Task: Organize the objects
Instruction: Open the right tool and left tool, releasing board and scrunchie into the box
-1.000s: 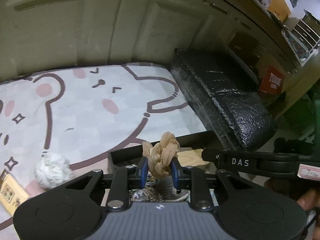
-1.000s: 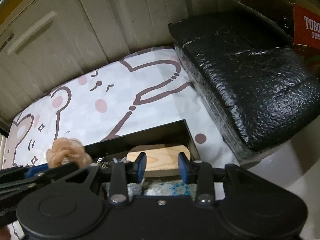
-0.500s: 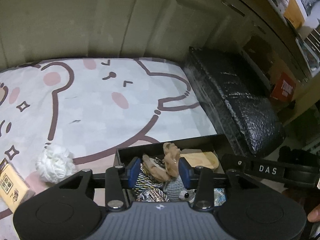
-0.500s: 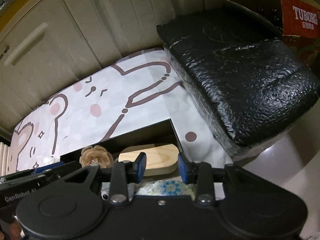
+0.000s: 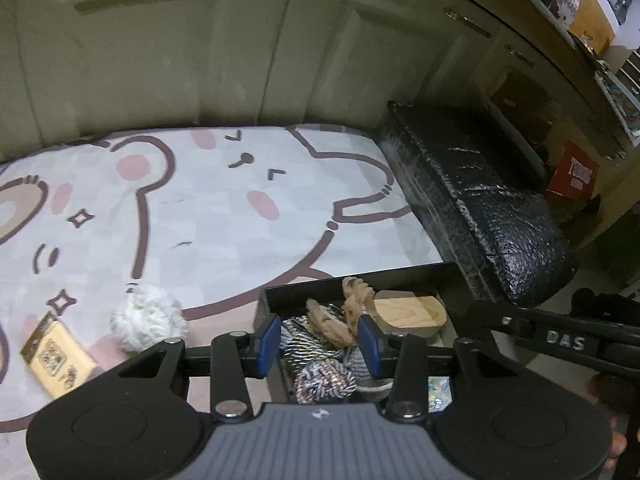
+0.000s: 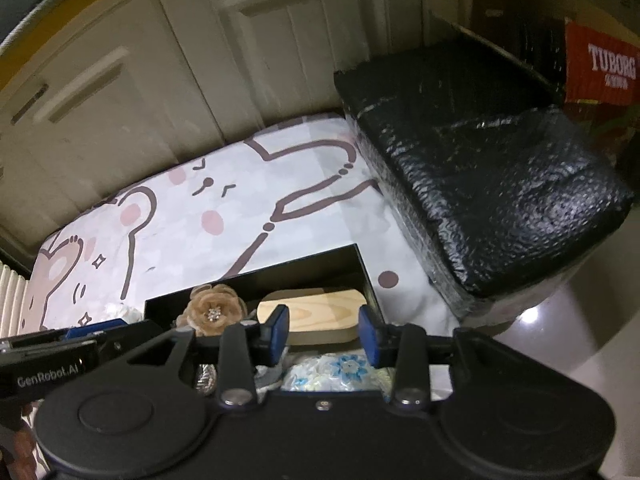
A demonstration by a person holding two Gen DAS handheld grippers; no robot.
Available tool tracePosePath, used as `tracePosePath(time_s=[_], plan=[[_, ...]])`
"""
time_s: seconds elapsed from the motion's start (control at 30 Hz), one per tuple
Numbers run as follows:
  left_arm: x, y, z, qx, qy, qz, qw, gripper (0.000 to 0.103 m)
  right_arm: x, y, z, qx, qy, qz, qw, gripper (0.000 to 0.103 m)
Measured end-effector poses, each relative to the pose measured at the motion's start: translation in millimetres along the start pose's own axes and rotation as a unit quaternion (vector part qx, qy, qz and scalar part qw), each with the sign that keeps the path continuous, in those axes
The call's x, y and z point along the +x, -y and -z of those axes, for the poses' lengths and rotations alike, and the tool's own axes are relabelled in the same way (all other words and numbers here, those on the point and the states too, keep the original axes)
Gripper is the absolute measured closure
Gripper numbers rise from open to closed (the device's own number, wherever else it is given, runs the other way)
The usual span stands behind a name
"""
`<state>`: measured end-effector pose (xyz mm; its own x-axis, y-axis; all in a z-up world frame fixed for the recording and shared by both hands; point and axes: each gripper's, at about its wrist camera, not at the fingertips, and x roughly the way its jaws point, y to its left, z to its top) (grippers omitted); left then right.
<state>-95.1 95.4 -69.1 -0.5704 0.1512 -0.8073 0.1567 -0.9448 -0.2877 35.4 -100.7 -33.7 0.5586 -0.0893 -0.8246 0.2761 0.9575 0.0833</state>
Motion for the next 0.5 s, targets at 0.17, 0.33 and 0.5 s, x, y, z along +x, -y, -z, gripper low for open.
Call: tracePosePath(time_s=[0.17,0.33,0.5], plan=[[-16.3,-2.6,3.0,0.019,0.007,-0.022,0.9996,0.037,-18.5,-4.0,5.0,-0.017,0.019,0.014,1.000,0.041],[-31.2,-2.2,7.4,0.033,0.011,-0.039,0.9986,0.021,-33.0,-5.7,9.8,-0.025,0.030,0.030,0.999,0.031],[-43.1,-1.6,11.6,0.054,0.013,-0.049,0.9972,0.013,-43.7,-10.0,14.3,-0.036,0.041,0.047,0.997,0.022]])
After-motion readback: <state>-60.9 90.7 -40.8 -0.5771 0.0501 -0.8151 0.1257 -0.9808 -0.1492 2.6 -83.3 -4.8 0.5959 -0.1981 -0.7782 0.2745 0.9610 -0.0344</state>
